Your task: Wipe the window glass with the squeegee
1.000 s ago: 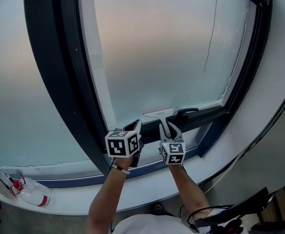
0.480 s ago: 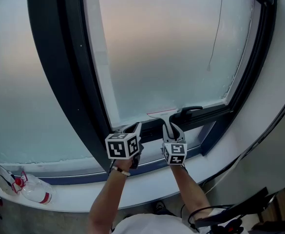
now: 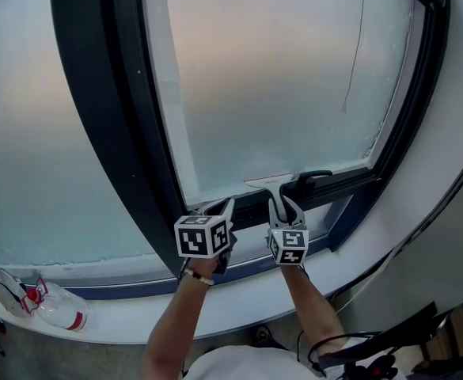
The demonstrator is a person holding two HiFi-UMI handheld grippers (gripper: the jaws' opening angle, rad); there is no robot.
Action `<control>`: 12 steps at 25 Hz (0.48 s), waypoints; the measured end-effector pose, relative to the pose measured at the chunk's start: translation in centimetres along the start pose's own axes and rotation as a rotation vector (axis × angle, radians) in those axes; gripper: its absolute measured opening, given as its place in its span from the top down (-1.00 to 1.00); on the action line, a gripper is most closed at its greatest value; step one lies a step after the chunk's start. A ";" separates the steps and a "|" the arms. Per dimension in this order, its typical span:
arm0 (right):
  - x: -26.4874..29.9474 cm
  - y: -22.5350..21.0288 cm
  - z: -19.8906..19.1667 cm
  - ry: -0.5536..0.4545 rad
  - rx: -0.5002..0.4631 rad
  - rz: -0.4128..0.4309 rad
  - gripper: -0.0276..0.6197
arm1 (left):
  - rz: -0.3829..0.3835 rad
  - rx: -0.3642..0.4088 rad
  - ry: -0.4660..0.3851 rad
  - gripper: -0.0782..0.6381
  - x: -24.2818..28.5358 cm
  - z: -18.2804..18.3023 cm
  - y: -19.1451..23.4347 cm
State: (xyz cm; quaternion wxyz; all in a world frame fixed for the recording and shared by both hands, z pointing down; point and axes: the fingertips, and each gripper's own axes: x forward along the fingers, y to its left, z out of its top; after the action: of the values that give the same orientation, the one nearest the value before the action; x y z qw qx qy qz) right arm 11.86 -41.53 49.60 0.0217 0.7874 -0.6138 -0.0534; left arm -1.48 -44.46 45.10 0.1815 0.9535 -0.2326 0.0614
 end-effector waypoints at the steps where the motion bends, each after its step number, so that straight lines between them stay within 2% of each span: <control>1: 0.0 0.1 1.1 -0.019 -0.003 -0.001 0.64 | -0.008 0.011 -0.005 0.78 -0.3 0.5 -0.3; 9: -0.5 2.5 14.7 -0.233 -0.034 -0.001 0.64 | -0.059 0.112 -0.111 0.78 -4.8 7.3 -2.3; 12: -0.6 3.8 19.4 -0.298 -0.017 0.001 0.64 | -0.085 0.160 -0.145 0.78 -7.0 9.7 -3.3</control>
State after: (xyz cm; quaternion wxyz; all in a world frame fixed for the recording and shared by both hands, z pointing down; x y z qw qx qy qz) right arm 5.94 -41.27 30.73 -0.0629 0.7701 -0.6103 -0.1748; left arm -5.82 -42.43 33.64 0.0899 0.9759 -0.1989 0.0028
